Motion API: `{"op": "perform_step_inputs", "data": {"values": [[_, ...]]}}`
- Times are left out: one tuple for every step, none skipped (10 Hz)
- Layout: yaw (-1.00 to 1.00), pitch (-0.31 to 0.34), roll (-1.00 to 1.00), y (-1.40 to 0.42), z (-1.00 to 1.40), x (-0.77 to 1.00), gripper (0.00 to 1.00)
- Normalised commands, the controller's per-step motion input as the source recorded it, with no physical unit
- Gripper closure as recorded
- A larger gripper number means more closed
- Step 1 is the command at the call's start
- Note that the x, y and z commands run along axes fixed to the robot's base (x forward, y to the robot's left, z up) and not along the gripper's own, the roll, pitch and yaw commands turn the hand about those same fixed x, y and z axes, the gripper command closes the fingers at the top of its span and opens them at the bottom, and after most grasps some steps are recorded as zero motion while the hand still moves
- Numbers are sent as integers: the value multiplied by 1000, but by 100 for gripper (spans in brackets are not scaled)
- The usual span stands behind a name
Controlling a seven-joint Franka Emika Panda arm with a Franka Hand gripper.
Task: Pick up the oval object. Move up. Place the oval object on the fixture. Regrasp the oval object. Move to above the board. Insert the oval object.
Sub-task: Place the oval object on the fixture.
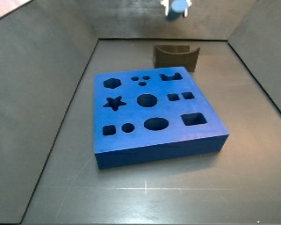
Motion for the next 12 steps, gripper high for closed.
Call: {"op": "perform_step_inputs", "data": {"values": [[-174,-5,-1000,89,-1000,137,100],[-153,-14,-865,96,-1000,145,100],[-128,-22,-690,102,-1000,155,100],[-102,-23,-511,110,-1000,163,100],[-76,-19,-295,112,-1000,177,100],[-62,-17,-210,84,-794,147,100],[-57,-21,-152,91,-599,109,100],[-54,-26,-116,131,-531,80,100],[-54,-26,-116,131,-531,80,100],[-48,-35,-106,166,-518,70,100],[-52,-37,-108,166,-504,76,100],[0,0,0,0,0,0,0]]}}
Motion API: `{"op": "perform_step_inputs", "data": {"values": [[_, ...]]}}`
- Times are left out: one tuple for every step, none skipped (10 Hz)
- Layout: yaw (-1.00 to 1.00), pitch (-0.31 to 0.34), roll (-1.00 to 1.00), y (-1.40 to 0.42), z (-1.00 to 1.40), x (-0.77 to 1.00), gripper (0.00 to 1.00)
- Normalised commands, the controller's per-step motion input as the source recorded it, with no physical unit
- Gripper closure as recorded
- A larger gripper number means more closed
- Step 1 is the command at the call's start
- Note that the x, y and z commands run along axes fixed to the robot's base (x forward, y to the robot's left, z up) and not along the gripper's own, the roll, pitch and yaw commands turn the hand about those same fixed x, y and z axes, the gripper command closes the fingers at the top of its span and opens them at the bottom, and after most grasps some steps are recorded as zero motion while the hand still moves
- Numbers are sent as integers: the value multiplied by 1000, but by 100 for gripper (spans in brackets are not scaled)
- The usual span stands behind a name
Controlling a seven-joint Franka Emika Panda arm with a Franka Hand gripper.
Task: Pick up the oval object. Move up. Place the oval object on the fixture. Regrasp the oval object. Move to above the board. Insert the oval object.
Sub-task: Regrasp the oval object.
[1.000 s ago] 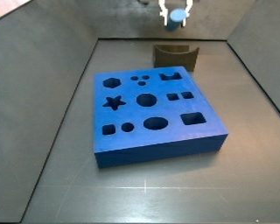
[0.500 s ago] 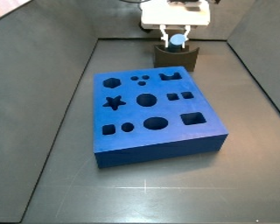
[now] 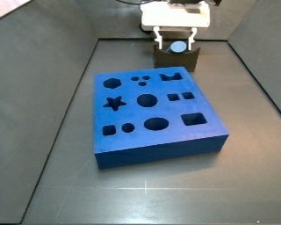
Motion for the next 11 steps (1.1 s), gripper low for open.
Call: {"op": "perform_step_inputs", "data": {"values": [[-98,81,26,0,1000,0,0],[-93,81,29,3,1000,-3,0],[-78,69,39,8,1000,-17,0],[-74,52,43,8,1000,-24,0],[-69,29,43,10,1000,-32,0],[-59,14,37,10,844,-35,0],[-52,8,35,10,720,-37,0],[-35,1,34,9,468,-36,0],[-23,5,35,12,215,-33,0],[35,37,1000,-1000,784,-87,0],[35,37,1000,-1000,761,-81,0]]}}
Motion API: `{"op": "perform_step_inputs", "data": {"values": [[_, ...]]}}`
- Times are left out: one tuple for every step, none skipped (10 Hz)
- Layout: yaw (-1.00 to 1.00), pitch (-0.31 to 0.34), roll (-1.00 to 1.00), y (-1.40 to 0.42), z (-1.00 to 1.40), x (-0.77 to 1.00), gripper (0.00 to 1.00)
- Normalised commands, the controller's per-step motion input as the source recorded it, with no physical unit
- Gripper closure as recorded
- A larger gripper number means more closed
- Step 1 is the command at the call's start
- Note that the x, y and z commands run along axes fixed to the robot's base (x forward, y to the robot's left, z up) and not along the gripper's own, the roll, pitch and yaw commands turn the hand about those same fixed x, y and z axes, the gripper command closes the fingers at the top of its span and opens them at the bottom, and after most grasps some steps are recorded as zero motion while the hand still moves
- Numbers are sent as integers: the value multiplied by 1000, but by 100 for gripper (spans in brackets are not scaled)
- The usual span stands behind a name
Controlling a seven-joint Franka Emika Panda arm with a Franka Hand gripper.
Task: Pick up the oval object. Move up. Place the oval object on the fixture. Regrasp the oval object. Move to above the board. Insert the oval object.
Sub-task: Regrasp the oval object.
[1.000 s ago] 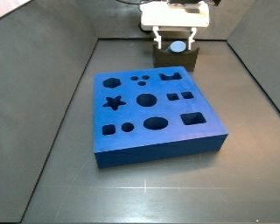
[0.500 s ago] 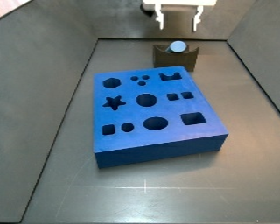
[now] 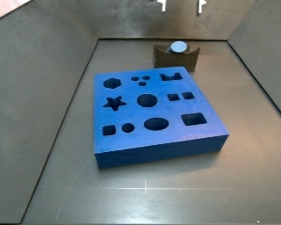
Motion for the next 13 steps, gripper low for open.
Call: {"op": "perform_step_inputs", "data": {"values": [[35,23,1000,-1000,709,-117,0],[34,17,1000,-938,603,-124,0],[34,12,1000,-721,310,-95,0],[34,10,1000,-549,110,-53,0],[35,12,1000,-290,46,-15,0],[36,12,1000,-144,48,-11,0],[37,10,1000,-19,26,-18,0],[38,6,1000,-14,2,-15,0],[38,2,1000,-19,3,-22,0],[39,-5,1000,-18,9,-23,0],[40,-10,1000,-20,5,-18,0],[41,-13,1000,-20,1,-18,0],[42,-14,1000,-17,2,-20,0]]}}
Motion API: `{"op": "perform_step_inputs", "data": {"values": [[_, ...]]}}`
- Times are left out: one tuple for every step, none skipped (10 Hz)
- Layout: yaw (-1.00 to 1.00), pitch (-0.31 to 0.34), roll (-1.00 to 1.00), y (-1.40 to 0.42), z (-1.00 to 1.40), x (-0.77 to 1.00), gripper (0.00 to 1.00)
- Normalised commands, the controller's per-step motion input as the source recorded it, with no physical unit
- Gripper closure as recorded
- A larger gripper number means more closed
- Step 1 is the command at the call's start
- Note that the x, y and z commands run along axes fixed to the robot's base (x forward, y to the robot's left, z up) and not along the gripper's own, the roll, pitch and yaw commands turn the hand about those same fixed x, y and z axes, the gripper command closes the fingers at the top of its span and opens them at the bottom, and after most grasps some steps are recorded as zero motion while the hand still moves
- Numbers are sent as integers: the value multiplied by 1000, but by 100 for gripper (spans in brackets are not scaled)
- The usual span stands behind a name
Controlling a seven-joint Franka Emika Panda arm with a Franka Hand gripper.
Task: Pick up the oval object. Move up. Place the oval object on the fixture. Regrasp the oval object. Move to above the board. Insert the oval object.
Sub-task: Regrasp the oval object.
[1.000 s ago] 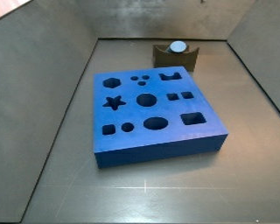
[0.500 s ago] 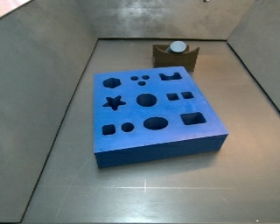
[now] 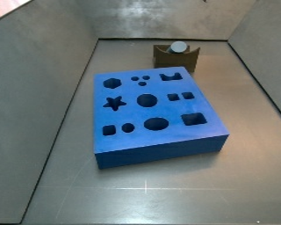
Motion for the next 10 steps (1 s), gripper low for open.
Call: {"op": "perform_step_inputs", "data": {"values": [[43,-12,1000,-18,6,-17,0],[44,-9,1000,-19,10,-10,0],[46,-5,1000,-20,7,2,0],[47,3,1000,-21,-4,20,0],[49,10,1000,-24,-10,33,0],[51,14,1000,-27,-14,42,0],[56,32,1000,-26,-21,61,0],[57,41,1000,-29,-21,68,0],[67,62,1000,-32,-25,86,0],[75,84,1000,-36,-23,95,0]]}}
